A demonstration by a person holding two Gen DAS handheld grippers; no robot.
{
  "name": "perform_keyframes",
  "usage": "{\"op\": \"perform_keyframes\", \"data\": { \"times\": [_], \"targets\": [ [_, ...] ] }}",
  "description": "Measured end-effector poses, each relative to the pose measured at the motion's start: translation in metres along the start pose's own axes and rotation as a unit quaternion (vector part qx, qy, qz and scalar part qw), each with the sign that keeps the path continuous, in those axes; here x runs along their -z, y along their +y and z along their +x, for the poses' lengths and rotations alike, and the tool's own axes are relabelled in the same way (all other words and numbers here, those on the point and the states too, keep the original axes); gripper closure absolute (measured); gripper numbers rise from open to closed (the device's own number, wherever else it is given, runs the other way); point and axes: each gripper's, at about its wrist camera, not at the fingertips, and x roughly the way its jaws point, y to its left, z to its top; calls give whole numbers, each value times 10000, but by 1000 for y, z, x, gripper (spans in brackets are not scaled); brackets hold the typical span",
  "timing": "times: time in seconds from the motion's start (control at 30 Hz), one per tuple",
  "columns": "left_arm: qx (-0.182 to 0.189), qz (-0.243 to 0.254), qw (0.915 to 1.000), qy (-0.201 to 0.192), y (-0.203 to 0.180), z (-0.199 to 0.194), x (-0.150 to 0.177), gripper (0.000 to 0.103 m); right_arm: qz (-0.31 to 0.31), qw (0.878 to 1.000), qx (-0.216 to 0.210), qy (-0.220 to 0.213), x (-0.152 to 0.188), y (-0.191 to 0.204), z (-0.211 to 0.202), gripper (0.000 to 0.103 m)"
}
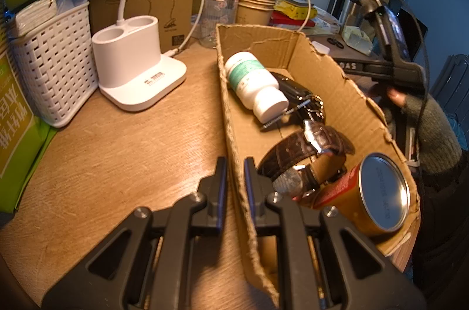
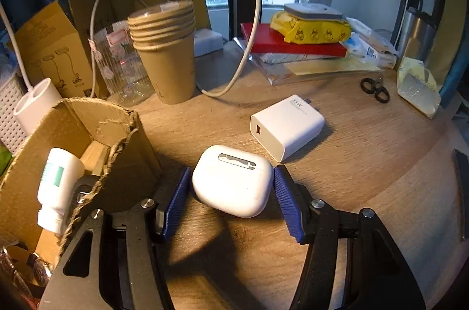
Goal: Organize rigid objects
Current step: 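Move the right gripper to the white earbuds case on the table, then close the right gripper on the earbuds case and carry it over the box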
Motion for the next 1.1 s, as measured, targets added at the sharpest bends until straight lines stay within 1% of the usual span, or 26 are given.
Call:
{"op": "perform_keyframes", "data": {
  "times": [0.23,0.57,0.73,1.03,1.1],
  "targets": [
    [-4,-1,10000,-1,0,0,0,90,-20,9996,-81,-288,2,7,-30,42],
    [-5,-1,10000,-1,0,0,0,90,-174,9975,-226,-651,4,26,-70,42],
    [-6,-2,10000,0,0,0,0,90,-230,9959,-354,-803,12,39,-90,42],
    [-7,1,10000,-1,0,0,0,90,-471,9939,-556,-831,25,69,-106,42],
    [-7,0,10000,-2,0,0,0,90,-556,9936,-528,-829,26,76,-106,42]
  ]
}}
